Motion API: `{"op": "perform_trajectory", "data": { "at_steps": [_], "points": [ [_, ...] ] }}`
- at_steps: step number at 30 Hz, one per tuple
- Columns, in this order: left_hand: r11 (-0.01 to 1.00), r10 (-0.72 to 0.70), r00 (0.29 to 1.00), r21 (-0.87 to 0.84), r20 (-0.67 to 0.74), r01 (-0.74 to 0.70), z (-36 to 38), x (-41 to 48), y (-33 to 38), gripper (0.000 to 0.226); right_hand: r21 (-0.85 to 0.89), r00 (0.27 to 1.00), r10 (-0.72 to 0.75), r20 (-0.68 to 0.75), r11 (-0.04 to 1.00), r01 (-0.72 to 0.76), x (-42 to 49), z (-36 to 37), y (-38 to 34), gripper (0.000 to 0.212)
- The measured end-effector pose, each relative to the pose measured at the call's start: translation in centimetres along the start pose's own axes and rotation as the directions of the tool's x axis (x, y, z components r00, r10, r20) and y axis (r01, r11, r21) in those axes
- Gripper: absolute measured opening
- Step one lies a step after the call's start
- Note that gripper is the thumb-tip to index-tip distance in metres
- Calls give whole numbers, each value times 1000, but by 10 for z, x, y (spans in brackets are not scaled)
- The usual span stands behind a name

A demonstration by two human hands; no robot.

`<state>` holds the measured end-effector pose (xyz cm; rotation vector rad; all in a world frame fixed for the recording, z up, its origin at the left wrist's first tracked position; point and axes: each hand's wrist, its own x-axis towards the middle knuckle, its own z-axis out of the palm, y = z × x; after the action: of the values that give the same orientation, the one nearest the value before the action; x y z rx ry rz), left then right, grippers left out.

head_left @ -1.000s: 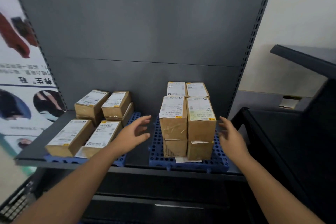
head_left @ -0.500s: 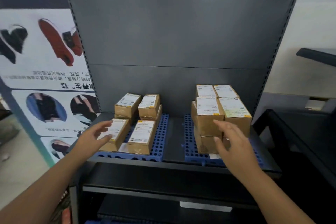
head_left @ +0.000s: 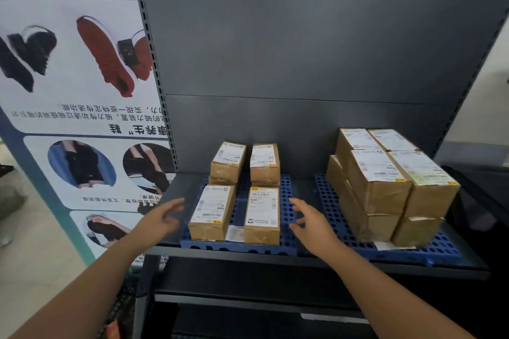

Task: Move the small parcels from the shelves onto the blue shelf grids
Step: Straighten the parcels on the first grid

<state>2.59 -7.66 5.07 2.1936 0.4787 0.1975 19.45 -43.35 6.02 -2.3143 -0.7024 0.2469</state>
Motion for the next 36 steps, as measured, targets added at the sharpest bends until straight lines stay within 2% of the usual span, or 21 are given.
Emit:
{"op": "perform_trajectory", "data": {
  "at_steps": [5, 9, 11, 14, 21, 25, 27, 32, 36],
  "points": [
    [989, -39, 989, -138, 143, 59, 11, 21, 8, 71, -35, 998, 65, 10, 997, -65, 27, 19, -2, 71],
    [989, 21, 975, -146, 223, 12, 17, 29, 12, 74, 0, 999, 24, 38, 1000, -24, 36, 30, 1, 68],
    [986, 42, 970, -167, 241, -1, 21, 32, 15, 75, 67, 999, 10, 37, 998, -13, 36, 34, 0, 66],
    [982, 70, 964, -187, 257, -22, 30, 36, 17, 75, 72, 1000, 5, 23, 997, -7, 37, 38, -2, 64],
    [976, 68, 963, -219, 261, -9, 35, 47, 12, 75, 65, 1000, 24, 18, 998, -25, 38, 36, 3, 65],
    [970, 13, 998, -243, 65, 3, 29, 64, 3, 76, 50, 998, 67, -3, 997, -67, 50, 28, 7, 69],
    [956, 10, 1000, -292, 22, -3, 26, 76, 5, 84, 84, 997, 77, -19, 994, -75, 62, 23, 7, 72],
    [969, 78, 987, -245, 140, -42, 28, 106, 13, 110, 132, 992, 100, -78, 987, -89, 94, 17, 7, 80],
    [940, 118, 975, -339, 188, -48, 38, 115, 21, 116, 176, 993, 88, -79, 982, -74, 107, 20, 1, 85]
  ]
}}
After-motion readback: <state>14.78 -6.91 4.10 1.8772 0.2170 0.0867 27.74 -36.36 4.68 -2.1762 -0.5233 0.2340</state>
